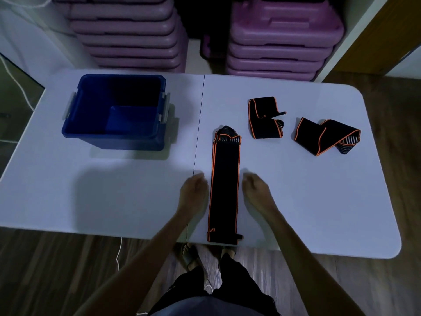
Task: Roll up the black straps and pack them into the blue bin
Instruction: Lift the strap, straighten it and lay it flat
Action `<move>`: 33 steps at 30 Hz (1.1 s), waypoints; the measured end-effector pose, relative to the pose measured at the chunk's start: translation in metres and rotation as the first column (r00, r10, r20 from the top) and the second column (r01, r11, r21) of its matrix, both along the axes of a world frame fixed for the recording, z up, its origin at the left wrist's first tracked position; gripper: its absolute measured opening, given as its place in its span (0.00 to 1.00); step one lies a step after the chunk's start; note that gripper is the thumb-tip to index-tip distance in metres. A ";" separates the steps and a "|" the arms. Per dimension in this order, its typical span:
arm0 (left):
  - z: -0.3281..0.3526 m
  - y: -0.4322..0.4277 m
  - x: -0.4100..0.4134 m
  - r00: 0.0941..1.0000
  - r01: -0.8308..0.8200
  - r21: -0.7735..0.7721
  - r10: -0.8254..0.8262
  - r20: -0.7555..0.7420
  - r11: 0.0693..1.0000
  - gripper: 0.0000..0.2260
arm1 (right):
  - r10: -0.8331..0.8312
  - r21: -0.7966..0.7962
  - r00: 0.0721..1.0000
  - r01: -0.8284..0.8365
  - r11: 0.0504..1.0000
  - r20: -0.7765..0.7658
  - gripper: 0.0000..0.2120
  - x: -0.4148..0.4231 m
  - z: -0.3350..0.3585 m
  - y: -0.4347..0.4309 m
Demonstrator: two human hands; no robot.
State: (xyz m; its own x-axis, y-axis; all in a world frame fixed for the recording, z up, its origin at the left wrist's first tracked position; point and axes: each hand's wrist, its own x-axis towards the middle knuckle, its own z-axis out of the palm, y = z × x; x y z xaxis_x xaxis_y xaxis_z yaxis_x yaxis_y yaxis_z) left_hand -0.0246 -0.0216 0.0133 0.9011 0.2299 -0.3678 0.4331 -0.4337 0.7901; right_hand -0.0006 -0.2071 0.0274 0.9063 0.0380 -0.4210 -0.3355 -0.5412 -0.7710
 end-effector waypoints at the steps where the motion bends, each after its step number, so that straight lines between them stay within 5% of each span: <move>1: 0.000 -0.002 0.019 0.999 0.015 0.004 -0.015 0.043 1.000 0.09 | -0.017 0.015 0.999 0.016 1.000 0.044 0.16 0.018 0.007 0.007; 4: -0.005 -0.003 0.073 0.986 0.053 -0.017 -0.050 0.159 0.998 0.08 | -0.063 0.119 0.995 0.054 0.991 0.073 0.10 0.072 0.011 0.027; 7: -0.008 -0.004 0.105 0.992 0.098 -0.141 -0.085 0.091 0.985 0.07 | -0.064 0.061 0.995 0.060 0.996 0.073 0.06 0.115 -0.027 0.033; 10: -0.018 -0.004 0.120 0.987 0.152 -0.194 -0.139 0.079 0.969 0.16 | 0.019 -0.031 0.999 -0.018 0.999 0.046 0.12 0.136 -0.080 0.026; 12: -0.025 -0.001 0.122 0.988 0.143 -0.173 -0.131 0.076 0.975 0.17 | 0.003 -0.020 0.999 -0.002 1.000 0.047 0.16 0.136 -0.085 0.024; 16: -0.029 0.003 0.110 0.987 0.157 -0.099 -0.153 0.055 0.983 0.12 | -0.100 0.133 0.995 0.095 0.986 0.027 0.07 0.103 -0.052 0.023; 18: -0.032 -0.001 0.100 0.975 0.184 -0.004 -0.182 0.124 0.983 0.22 | -0.085 0.157 0.995 0.075 0.985 0.053 0.06 0.092 -0.051 0.020; 20: -0.026 -0.006 0.099 0.972 0.201 0.080 -0.210 0.111 0.976 0.29 | -0.010 0.055 0.997 0.006 0.998 0.072 0.17 0.094 -0.052 0.021; 22: -0.020 -0.008 0.104 0.977 0.213 0.072 -0.214 0.012 0.974 0.26 | 0.015 -0.002 0.999 -0.015 1.000 0.036 0.26 0.100 -0.056 0.021; 25: -0.017 -0.004 0.102 0.975 0.207 0.034 -0.204 -0.087 0.978 0.21 | 0.058 0.022 0.997 -0.060 0.998 0.054 0.20 0.094 -0.058 0.017; 29: -0.007 0.000 0.043 0.938 0.319 0.170 -0.336 0.082 0.932 0.20 | 0.154 -0.098 0.981 -0.143 0.985 0.118 0.17 0.039 -0.067 0.003; 33: 0.016 0.007 -0.035 0.875 0.436 0.112 -0.450 0.178 0.893 0.13 | 0.120 0.053 0.974 -0.133 0.990 0.194 0.15 -0.035 -0.057 -0.014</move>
State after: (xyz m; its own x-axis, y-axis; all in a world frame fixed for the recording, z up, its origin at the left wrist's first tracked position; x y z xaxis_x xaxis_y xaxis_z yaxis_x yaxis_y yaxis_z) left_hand -0.0593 -0.0145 0.0290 0.9658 -0.1929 -0.1735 0.0244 -0.5982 0.8009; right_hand -0.0360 -0.2208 -0.0300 0.9555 0.1790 -0.2345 -0.1116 -0.5166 -0.8490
